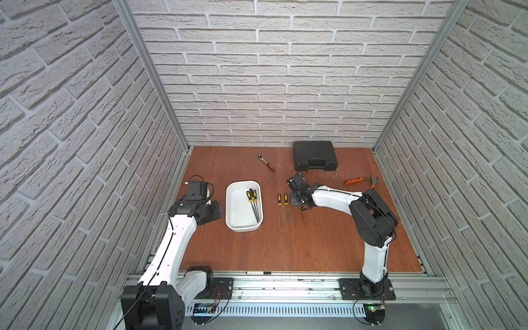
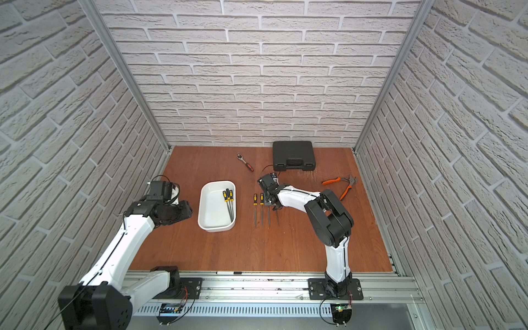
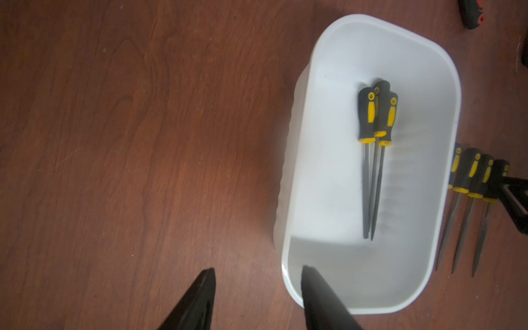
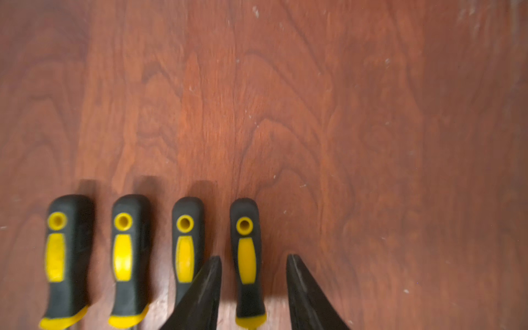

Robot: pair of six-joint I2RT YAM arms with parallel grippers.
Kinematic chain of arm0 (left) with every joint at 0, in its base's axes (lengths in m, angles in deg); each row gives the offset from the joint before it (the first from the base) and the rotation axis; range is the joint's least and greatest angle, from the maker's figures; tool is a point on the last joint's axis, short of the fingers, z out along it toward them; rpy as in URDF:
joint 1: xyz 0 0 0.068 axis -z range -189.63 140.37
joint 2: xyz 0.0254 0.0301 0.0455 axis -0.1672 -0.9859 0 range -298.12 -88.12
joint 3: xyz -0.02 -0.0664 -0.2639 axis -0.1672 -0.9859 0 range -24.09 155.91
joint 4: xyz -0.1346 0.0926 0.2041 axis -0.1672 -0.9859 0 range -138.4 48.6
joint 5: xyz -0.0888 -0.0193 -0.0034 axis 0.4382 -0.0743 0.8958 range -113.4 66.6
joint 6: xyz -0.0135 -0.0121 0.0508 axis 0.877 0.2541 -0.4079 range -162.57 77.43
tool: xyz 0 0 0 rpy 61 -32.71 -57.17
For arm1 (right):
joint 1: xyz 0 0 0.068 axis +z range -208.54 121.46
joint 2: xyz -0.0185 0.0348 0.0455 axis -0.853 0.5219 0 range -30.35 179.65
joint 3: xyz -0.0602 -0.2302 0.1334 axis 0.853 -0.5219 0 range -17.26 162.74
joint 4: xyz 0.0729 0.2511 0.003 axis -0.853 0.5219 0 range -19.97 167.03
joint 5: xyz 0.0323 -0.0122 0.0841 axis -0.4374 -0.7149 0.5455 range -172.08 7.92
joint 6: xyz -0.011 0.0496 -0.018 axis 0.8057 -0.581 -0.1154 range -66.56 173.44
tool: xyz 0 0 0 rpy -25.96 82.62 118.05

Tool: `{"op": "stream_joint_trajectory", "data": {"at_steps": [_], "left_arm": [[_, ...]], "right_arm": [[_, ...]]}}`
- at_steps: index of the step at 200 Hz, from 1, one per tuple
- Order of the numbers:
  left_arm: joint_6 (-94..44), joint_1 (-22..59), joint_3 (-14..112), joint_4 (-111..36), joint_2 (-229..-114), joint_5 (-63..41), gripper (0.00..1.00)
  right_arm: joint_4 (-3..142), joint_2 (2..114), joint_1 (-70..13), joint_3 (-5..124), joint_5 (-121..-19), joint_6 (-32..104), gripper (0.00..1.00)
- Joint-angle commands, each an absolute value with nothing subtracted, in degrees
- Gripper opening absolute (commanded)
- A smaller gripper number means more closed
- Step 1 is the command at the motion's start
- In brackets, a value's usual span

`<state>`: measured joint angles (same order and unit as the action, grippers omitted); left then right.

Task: Take the file tool out of the storage box
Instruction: Place the file tool at the center of the board.

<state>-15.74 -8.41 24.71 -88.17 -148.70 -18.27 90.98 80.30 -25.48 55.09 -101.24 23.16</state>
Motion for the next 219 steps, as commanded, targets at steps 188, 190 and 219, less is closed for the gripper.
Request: {"op": "stream_joint_trajectory", "data": {"at_steps": [188,190,219], "left_arm": [[-14.33,-8.4,26.2,-87.8,-145.48,-18.42,0.55],[-14.35,-8.37,26.19,-87.79,-145.48,-18.4,0.55],[-14.44,-8.4,26.05,-87.58,-145.88,-18.14,0.55]], "right_arm": [[104.88,111.53,-6.86,108.83,-99.03,28.21,0.43],[104.97,111.56,-6.86,108.85,-99.11,28.26,0.43],[105.98,112.59,-6.86,109.58,-99.93,28.65,0.43]]}}
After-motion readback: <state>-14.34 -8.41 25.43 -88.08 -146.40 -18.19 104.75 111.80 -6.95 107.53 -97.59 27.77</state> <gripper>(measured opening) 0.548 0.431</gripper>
